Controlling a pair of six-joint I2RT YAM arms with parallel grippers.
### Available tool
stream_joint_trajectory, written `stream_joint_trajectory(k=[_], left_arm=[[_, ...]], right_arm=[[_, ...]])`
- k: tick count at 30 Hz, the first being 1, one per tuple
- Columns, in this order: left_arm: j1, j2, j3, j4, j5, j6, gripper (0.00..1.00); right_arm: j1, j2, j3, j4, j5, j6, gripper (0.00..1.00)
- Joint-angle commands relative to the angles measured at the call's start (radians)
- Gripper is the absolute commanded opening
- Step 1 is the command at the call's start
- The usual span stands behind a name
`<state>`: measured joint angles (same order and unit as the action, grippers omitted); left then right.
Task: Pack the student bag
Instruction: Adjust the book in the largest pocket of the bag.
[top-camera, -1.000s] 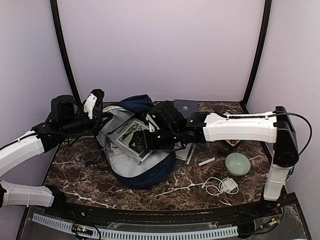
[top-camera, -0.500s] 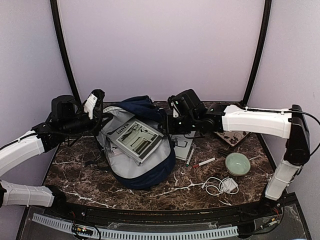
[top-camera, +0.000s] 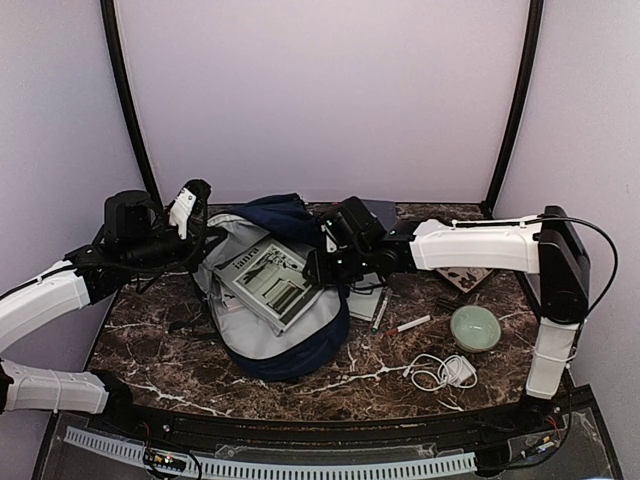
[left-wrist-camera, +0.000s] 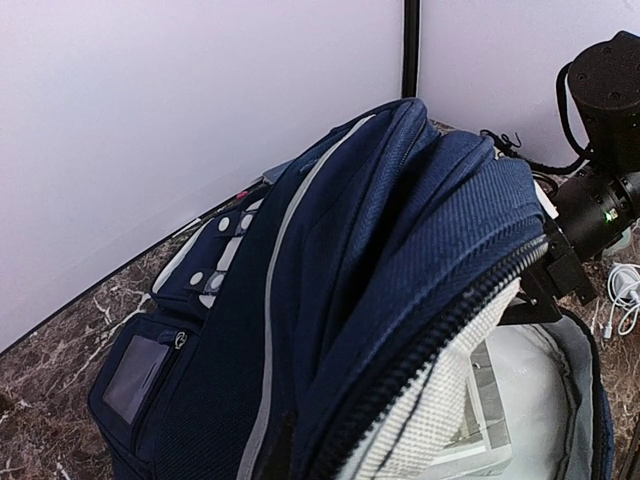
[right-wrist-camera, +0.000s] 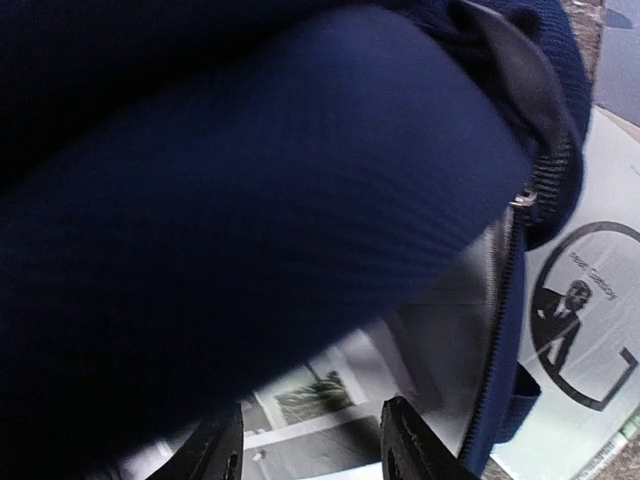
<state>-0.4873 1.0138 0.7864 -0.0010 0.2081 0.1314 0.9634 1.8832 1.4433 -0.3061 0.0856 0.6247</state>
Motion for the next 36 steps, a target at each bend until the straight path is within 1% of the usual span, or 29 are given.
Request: stream_joint_trajectory(k=[1,6,7,10,14,17,21,25,30,34,36], left_arm=[[0.005,-0.012,0.042,0.078,-0.001,-0.001,0.0],[0.005,-0.008,0.043,0.079,0.003,-0.004,0.0],[0.004,-0.007,0.043,0.078,0.004,-0.004,0.0],[0.004,-0.009,0.041,0.078,0.001,-0.003,0.0],[0.004,-0.01,0.043,0.078,0.004,-0.004,0.0],[0.005,-0.012,0.042,0.078,0.001,-0.003,0.0],[0.005,-0.011,0.042,0.078,0.0,-0.003,0.0],[0.004,-0.009,0.042,0.078,0.002,-0.003,0.0],[0.004,-0.009,0.042,0.078,0.006,-0.003,0.0],[0.004,-0.006,0.043,0.078,0.036,-0.005,0.0],[0.004,-0.007,0.044,0.078,0.049,-0.005,0.0]], right_arm=[[0.021,0.025,0.009,0.079,-0.089,0.01,0.46],[0.054,0.016,-0.01,0.154,-0.145,0.023,0.45],[0.056,0.012,-0.006,0.145,-0.146,0.024,0.45],[0.043,-0.035,-0.014,0.127,-0.099,0.027,0.46],[-0.009,-0.1,-0.055,0.107,-0.022,0.031,0.51],[-0.037,-0.09,-0.073,0.083,-0.021,0.04,0.53],[-0.037,-0.045,-0.063,0.077,-0.04,0.036,0.53],[-0.022,-0.006,-0.062,0.122,-0.095,0.064,0.47],[0.026,0.044,-0.03,0.173,-0.174,0.066,0.41],[0.065,0.042,-0.04,0.306,-0.247,0.073,0.38],[0.073,0.042,-0.04,0.34,-0.264,0.073,0.38]])
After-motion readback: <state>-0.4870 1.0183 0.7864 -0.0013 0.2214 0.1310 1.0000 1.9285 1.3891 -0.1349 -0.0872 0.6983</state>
